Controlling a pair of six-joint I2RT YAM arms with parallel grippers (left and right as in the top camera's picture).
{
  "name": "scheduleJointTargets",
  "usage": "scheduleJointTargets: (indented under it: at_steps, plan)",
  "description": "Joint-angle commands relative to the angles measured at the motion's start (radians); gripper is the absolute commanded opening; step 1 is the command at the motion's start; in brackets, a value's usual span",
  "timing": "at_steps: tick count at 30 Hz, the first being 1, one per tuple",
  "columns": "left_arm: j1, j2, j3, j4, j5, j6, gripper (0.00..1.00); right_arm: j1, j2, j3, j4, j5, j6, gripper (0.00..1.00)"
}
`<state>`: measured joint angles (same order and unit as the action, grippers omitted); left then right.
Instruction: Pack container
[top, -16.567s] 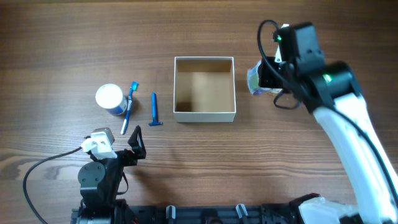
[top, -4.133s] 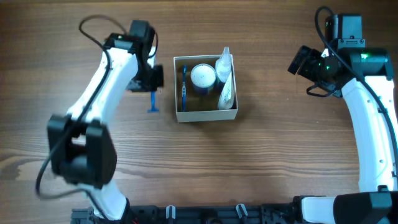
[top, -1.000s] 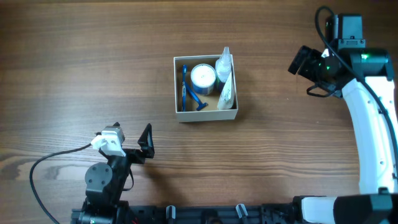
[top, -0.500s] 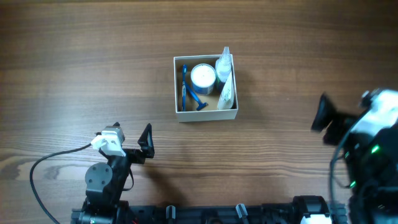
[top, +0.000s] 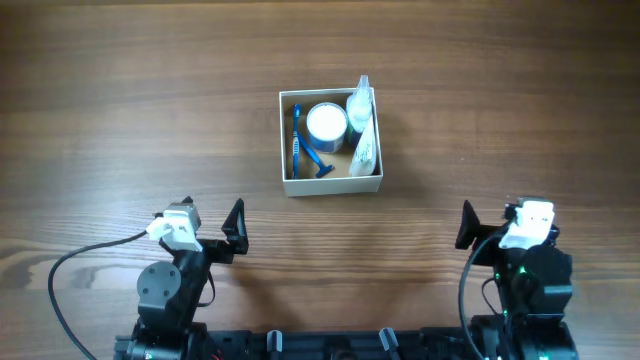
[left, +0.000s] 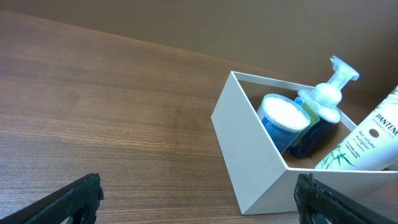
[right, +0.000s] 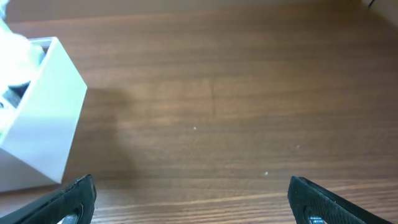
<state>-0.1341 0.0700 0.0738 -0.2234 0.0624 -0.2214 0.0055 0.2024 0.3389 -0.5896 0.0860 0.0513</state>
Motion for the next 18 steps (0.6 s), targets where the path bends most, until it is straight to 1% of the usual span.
scheduleJointTargets:
  at_steps: [1, 7, 9, 18]
  plan:
    - [0.009, -0.007, -0.006, 0.003, 0.012, 0.016, 1.0, -0.003, -0.037, -0.065, 0.045, -0.037, 0.015, 1.0]
    - [0.009, -0.007, -0.006, 0.003, 0.012, 0.016, 1.0, -0.003, -0.115, -0.143, 0.072, -0.036, 0.031, 1.0]
    - [0.009, -0.007, -0.006, 0.003, 0.012, 0.016, 1.0, -0.003, -0.163, -0.194, 0.113, -0.037, 0.031, 1.0]
    - [0.009, -0.007, -0.006, 0.003, 0.012, 0.016, 1.0, -0.003, -0.172, -0.192, 0.124, -0.036, 0.03, 1.0]
